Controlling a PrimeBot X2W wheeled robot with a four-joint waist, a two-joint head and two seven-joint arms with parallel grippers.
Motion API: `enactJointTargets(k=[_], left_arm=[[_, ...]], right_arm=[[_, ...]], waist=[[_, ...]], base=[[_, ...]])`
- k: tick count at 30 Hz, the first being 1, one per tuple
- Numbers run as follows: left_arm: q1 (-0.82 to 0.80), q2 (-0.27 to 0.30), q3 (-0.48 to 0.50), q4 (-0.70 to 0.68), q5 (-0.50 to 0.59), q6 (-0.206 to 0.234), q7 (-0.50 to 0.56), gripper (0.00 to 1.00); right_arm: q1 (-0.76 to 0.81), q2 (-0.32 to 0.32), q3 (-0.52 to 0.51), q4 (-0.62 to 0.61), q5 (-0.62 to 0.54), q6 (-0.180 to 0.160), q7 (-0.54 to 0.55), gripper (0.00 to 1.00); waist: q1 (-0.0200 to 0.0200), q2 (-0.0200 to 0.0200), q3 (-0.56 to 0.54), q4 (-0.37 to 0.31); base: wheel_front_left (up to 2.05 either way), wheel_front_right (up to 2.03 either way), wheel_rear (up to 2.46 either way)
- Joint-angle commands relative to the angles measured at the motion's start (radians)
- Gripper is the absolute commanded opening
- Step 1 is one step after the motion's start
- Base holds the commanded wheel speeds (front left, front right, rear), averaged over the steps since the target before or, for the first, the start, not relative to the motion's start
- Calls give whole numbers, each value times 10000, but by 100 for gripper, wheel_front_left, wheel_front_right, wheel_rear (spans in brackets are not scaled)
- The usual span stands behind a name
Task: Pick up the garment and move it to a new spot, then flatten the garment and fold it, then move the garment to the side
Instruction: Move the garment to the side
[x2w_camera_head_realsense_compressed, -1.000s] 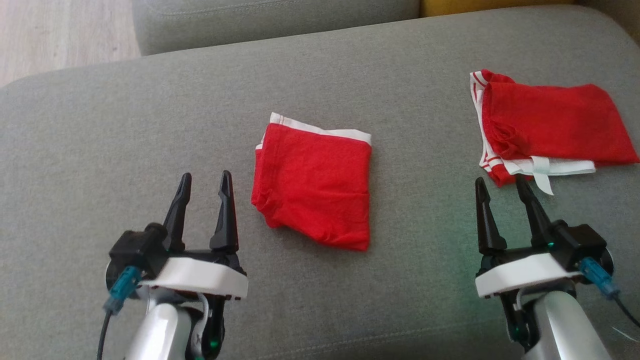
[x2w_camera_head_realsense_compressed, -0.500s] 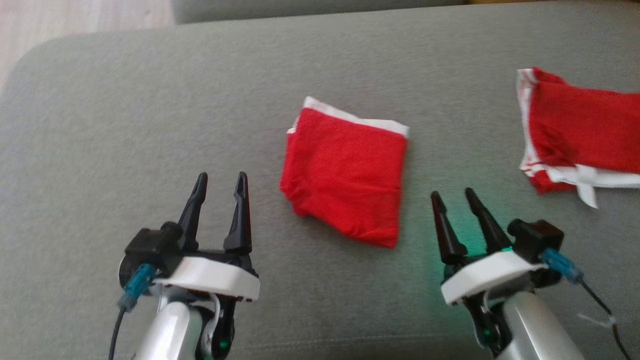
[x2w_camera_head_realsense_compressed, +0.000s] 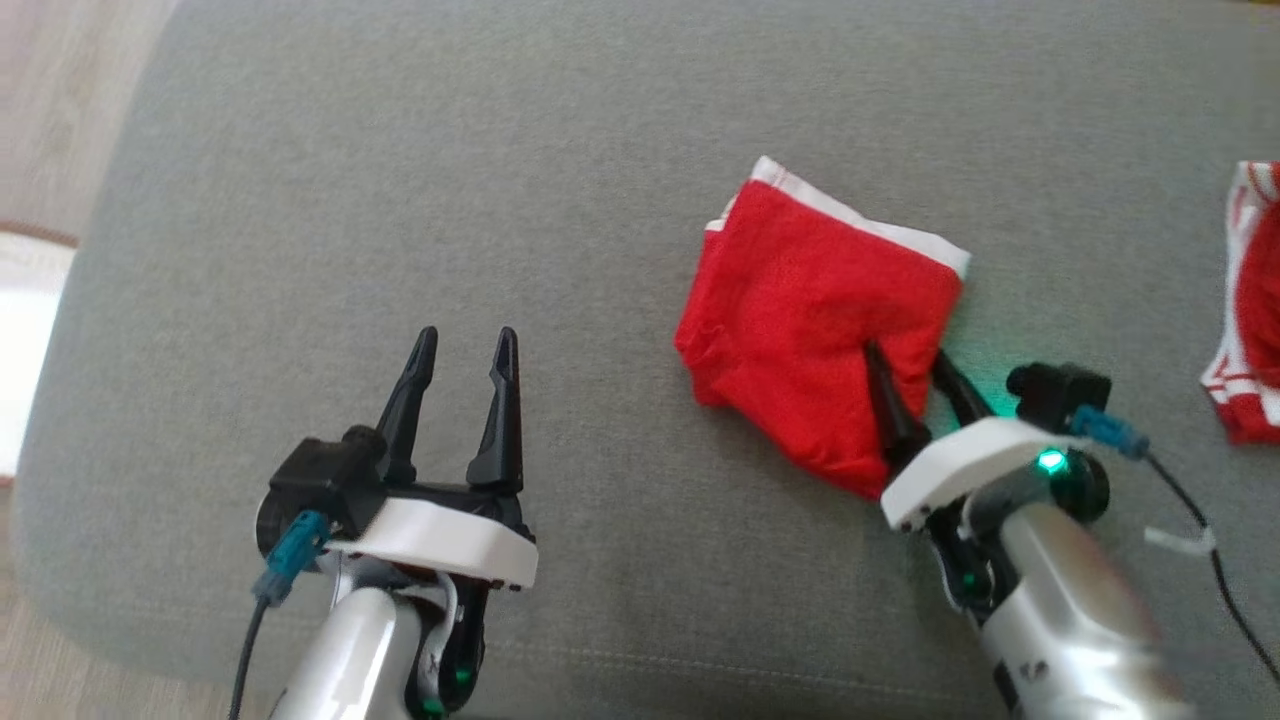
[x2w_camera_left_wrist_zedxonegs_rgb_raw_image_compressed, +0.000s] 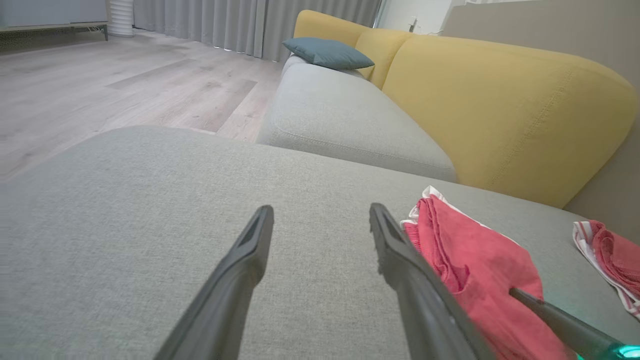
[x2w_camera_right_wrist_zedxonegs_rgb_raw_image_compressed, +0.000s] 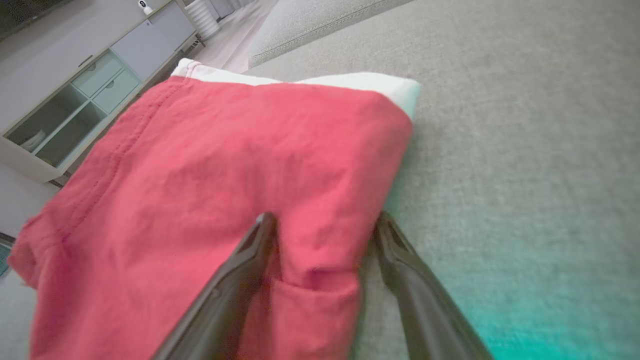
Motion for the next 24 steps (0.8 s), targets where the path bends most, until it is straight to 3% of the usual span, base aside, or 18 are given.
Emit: enactJointTargets(k=[1,3,4,5,11,15,20,24], left_arm=[[-448,28,239,-336,-32,61,-122,100],[-459,28,230,-349,-35,80,-122,100],[-464,28,228,-354,-39,95,-122,100],[-463,28,234,-358,-39,112,-122,100],[-452,28,379,-405,68,118,-122,100],[-506,28,455,-455,104,81,-122,100],[-582,28,526,-486,141,53,-122,100],[-667,28,604,-500,181,16,-122,100]], right_arm=[[-335,49,274,116,113,67,-34,100],[-562,49,368,521,39,67,-77,100],[-664,49,435,698,-15,67,-114,32],[-766,49,504,859,-118,67,-189,0],[-1426,39,618,1574,-1427,67,-859,0],[-1860,-438,796,1579,-2716,67,-1085,0],[-2278,-1623,1601,1100,-3539,67,-924,0],[-2605,-3111,2718,469,-3537,67,-414,0]], waist=[[0,0,133,175],[0,0,165,218],[0,0,173,221],[0,0,174,204],[0,0,73,-299],[0,0,21,-814],[0,0,44,-1505],[0,0,167,-2004]], base=[[0,0,0],[0,0,0],[0,0,0],[0,0,0],[0,0,0],[0,0,0],[0,0,0],[0,0,0]])
